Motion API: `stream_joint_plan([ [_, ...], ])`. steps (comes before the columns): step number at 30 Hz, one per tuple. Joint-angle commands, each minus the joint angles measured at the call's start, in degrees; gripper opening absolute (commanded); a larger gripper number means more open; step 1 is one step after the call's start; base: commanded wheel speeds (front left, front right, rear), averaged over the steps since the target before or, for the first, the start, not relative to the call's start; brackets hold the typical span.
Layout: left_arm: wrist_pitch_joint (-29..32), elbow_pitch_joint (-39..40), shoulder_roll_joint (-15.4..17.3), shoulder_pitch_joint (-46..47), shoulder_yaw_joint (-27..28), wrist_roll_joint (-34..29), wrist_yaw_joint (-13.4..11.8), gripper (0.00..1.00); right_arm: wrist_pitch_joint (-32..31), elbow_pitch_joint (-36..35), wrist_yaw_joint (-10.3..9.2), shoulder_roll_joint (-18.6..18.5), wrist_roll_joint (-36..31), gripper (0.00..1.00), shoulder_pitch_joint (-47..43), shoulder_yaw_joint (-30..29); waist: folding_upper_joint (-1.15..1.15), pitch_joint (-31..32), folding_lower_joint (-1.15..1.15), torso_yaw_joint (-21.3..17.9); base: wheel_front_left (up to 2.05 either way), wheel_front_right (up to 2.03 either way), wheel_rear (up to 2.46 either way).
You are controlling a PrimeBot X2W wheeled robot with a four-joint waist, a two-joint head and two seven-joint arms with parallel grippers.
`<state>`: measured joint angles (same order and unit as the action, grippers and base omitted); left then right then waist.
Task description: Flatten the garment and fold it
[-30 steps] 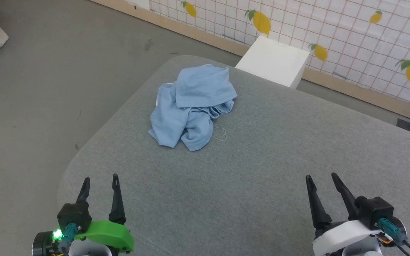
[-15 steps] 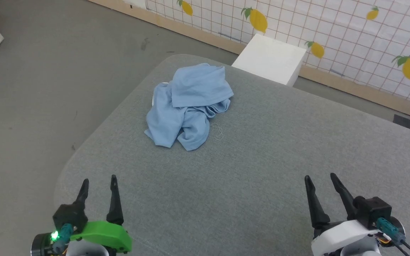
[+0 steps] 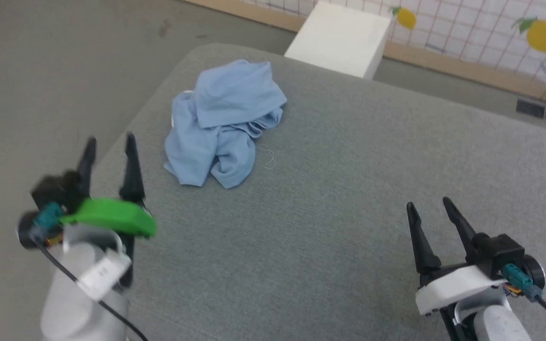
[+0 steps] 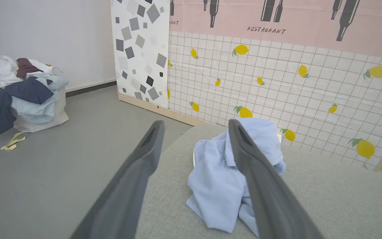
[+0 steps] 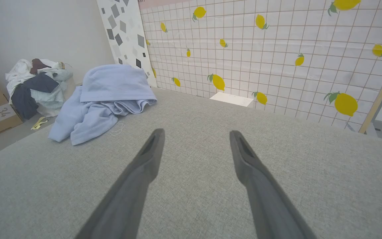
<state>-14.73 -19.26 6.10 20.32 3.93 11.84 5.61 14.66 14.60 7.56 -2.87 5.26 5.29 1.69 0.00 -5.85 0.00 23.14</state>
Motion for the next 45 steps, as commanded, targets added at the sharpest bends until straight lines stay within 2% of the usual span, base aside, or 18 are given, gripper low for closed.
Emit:
stream_joint_plan([
  [1, -0.27, -1.11, 0.99, 2.9, 0.26, 0.95, 0.5, 1.0, 0.29, -0.44, -0.08, 0.0, -0.74, 1.0, 1.25, -0.32, 0.0, -4.24, 0.0, -3.02, 0.0, 0.0, 0.0],
  [7, 0.94, -7.92, 3.73, 14.01, -0.23, 4.12, 1.4, 1.0, -0.77, -2.47, -0.08, 0.0, -3.03, 1.0, 3.23, -1.45, 0.0, -10.01, 0.0, -6.06, 0.0, 0.0, 0.0],
  [12, 6.47, -15.26, 5.91, 22.46, -0.86, 6.67, 1.65, 1.0, -1.84, -4.7, -0.08, 0.0, -4.38, 1.0, 4.04, -2.06, 0.0, -13.96, 0.0, -8.78, 0.0, 0.0, 0.0],
  [18, 19.66, -25.55, 8.62, 29.57, -1.99, 8.48, 1.64, 1.0, -2.89, -7.62, -0.08, 0.0, -5.24, 1.0, 4.25, -2.72, 0.0, -17.43, 0.0, -12.19, 0.0, 0.0, 0.0],
  [22, 29.05, -31.46, 9.61, 32.26, -2.38, 8.98, 0.08, 1.0, -3.2, -9.39, -0.08, 0.0, -5.15, 1.0, 4.14, -2.99, 0.0, -19.51, 0.0, -13.87, 0.0, 0.0, 0.0],
  [25, 35.33, -34.78, 9.51, 33.43, -3.15, 8.93, -1.33, 1.0, -3.21, -10.38, -0.08, 0.0, -5.09, 1.0, 3.9, -3.36, 0.0, -20.81, 0.0, -14.45, 0.0, 0.0, 0.0],
  [29, 40.6, -37.39, 8.99, 34.13, -3.86, 9.19, -2.17, 1.0, -3.17, -11.17, -0.08, 0.0, -5.01, 1.0, 3.84, -3.51, 0.0, -22.21, 0.0, -14.83, 0.0, 0.0, 0.0],
  [34, 46.88, -40.33, 7.75, 34.27, -4.05, 10.54, -2.37, 1.0, -3.15, -11.54, -0.08, 0.0, -4.63, 1.0, 3.91, -3.4, 0.0, -23.12, 0.0, -14.71, 0.0, 0.0, 0.0],
  [35, 47.36, -40.52, 7.57, 34.25, -4.04, 10.76, -2.41, 0.83, -3.18, -11.57, -0.08, 0.0, -4.62, 1.0, 3.97, -3.38, 0.0, -23.24, 0.0, -14.58, 0.0, 0.0, 0.0],
  [36, 47.53, -40.55, 7.46, 34.22, -4.13, 10.83, -2.39, 0.36, -3.2, -11.56, -0.08, 0.0, -4.64, 1.0, 4.01, -3.41, 0.0, -23.28, 0.0, -14.44, 0.0, 0.0, 0.0],
  [37, 46.95, -40.23, 7.48, 34.18, -4.26, 10.79, -2.3, 0.0, -3.23, -11.56, -0.08, 0.0, -4.66, 1.0, 4.09, -3.44, 0.0, -23.3, 0.0, -14.27, 0.0, 0.0, 0.0],
  [45, 36.39, -36.75, 8.23, 33.99, -2.48, 11.99, -2.51, 0.0, -2.97, -10.4, -0.08, 0.0, -4.68, 1.0, 4.47, -3.08, 0.0, -20.94, 0.0, -12.53, 0.0, 0.0, 0.0],
])
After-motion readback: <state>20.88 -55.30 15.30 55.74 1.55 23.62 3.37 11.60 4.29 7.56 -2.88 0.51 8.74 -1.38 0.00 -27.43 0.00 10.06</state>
